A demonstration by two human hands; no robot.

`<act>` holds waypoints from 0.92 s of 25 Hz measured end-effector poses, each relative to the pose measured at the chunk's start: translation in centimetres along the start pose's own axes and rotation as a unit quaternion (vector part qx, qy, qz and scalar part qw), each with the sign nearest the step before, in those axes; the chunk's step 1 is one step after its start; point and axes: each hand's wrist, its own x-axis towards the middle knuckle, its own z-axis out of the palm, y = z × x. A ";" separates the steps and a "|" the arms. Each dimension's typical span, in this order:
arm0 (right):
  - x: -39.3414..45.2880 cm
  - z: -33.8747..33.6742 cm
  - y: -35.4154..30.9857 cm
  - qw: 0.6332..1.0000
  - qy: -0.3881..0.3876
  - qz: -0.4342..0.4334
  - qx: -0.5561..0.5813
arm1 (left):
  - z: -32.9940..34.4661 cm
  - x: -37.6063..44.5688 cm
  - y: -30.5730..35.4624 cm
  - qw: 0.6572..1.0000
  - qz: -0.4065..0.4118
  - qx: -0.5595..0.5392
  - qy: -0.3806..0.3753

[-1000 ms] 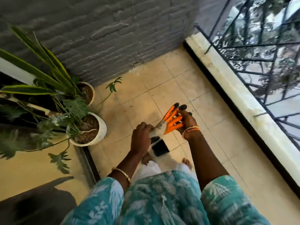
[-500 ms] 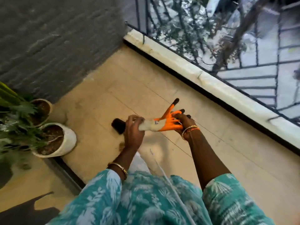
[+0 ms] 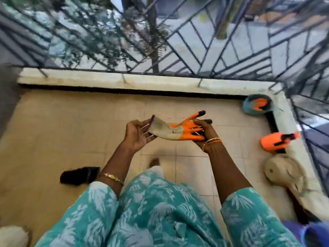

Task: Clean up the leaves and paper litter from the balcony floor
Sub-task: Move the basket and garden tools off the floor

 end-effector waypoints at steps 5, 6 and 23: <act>2.8 -6.5 -8.5 0.996 0.064 -0.056 0.028 | 11.1 8.7 -2.6 0.974 -0.023 0.226 -0.017; 3.8 -7.9 -10.1 0.994 0.078 -0.063 0.035 | 13.2 10.4 -3.1 0.965 -0.013 0.261 -0.024; 13.9 -33.7 -37.0 0.963 0.215 -0.079 0.140 | 49.7 29.5 -17.7 0.871 -0.061 0.481 -0.074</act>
